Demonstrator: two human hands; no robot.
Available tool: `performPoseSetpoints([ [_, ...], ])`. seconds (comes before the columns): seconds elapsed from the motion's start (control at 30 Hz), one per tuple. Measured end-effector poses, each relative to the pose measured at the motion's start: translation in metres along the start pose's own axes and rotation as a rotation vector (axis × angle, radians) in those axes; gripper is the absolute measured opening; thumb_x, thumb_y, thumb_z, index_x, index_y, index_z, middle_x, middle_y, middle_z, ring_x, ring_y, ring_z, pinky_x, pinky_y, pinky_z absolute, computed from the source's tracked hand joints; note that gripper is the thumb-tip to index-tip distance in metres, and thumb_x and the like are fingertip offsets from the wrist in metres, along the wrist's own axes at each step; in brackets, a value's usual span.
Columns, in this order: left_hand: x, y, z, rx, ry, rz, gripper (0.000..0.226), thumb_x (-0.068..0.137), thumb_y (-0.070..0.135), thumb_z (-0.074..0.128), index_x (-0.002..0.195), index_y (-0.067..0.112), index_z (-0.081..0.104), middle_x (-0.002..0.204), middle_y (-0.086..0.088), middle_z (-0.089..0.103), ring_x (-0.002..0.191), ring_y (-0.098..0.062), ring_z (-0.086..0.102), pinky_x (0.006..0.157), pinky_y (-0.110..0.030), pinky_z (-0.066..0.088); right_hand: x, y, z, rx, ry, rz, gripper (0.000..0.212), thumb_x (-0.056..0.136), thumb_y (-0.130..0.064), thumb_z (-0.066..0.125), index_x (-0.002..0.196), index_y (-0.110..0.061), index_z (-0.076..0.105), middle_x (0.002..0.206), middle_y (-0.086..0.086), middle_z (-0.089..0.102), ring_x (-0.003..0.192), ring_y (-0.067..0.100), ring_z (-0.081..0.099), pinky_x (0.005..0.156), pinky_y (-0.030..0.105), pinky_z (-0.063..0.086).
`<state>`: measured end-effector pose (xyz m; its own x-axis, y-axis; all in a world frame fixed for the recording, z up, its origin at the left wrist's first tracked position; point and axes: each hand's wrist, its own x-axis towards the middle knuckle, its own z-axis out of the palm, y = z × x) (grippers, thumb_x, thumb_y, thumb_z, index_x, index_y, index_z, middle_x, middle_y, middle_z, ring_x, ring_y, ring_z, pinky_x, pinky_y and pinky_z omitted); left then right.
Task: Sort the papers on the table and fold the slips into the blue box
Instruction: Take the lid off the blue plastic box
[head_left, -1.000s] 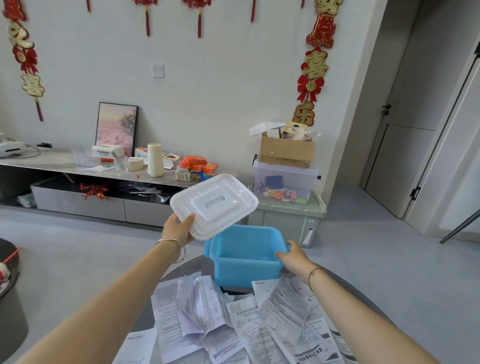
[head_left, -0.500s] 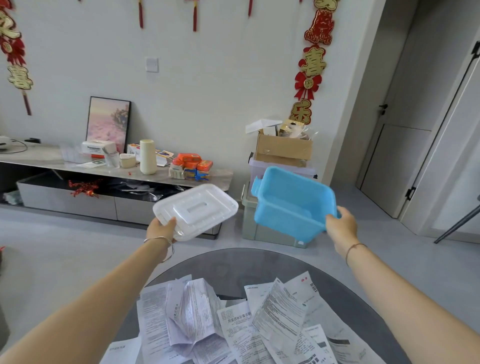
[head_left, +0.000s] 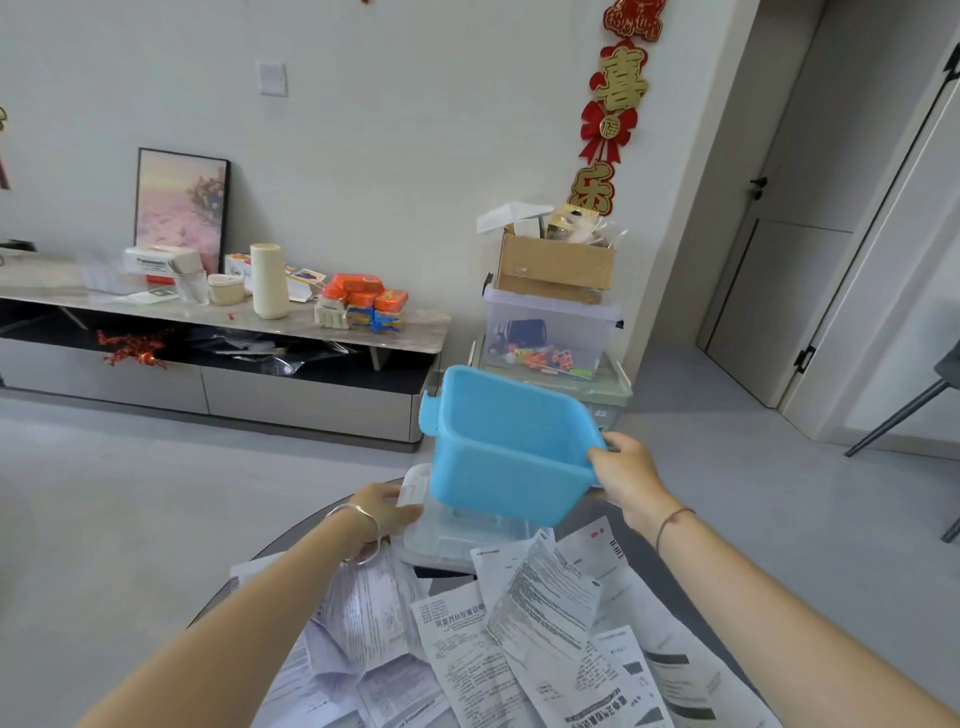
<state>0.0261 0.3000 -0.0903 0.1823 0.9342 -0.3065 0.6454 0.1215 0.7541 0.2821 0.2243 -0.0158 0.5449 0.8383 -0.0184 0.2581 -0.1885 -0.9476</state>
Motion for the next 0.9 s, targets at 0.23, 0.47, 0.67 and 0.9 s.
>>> performPoseSetpoints([
  [0.23, 0.01, 0.005, -0.011, -0.284, 0.019, -0.148, 0.034, 0.094, 0.022, 0.052, 0.093, -0.01, 0.062, 0.078, -0.019, 0.064, 0.065, -0.032, 0.06, 0.071, -0.04, 0.057, -0.011, 0.015, 0.02, -0.158, -0.004, -0.004, 0.023, 0.084, -0.002, 0.045, 0.097, -0.012, 0.061, 0.091, 0.008, 0.065, 0.085, 0.03, 0.065, 0.078, 0.047, 0.057],
  [0.47, 0.0, 0.011, -0.014, -0.425, 0.017, -0.196, 0.031, 0.1, 0.004, 0.035, 0.099, -0.012, 0.062, 0.091, -0.026, 0.068, 0.063, -0.034, 0.063, 0.052, -0.038, 0.057, -0.021, 0.01, 0.03, -0.169, -0.036, 0.054, 0.022, 0.085, -0.002, 0.045, 0.102, -0.005, 0.059, 0.092, 0.012, 0.063, 0.084, 0.032, 0.066, 0.067, 0.041, 0.059],
  [0.67, -0.003, 0.008, -0.023, -0.415, 0.158, -0.106, 0.023, 0.093, -0.004, 0.049, 0.113, -0.005, 0.061, 0.094, -0.017, 0.067, 0.075, -0.027, 0.063, 0.068, -0.026, 0.056, -0.03, 0.001, 0.019, -0.32, -0.058, 0.016, 0.045, 0.092, -0.025, 0.054, 0.134, -0.013, 0.043, 0.132, 0.004, 0.049, 0.094, 0.018, 0.051, 0.076, 0.03, 0.045],
  [0.9, -0.067, 0.04, -0.029, -0.307, 0.456, 0.238, 0.038, 0.097, 0.01, 0.048, 0.135, 0.004, 0.047, 0.134, -0.007, 0.052, 0.121, -0.027, 0.051, 0.099, -0.03, 0.039, -0.09, -0.025, -0.028, -0.288, -0.138, -0.156, 0.042, 0.091, -0.032, 0.061, 0.13, -0.02, 0.049, 0.138, -0.003, 0.044, 0.102, 0.011, 0.05, 0.069, 0.022, 0.042],
])
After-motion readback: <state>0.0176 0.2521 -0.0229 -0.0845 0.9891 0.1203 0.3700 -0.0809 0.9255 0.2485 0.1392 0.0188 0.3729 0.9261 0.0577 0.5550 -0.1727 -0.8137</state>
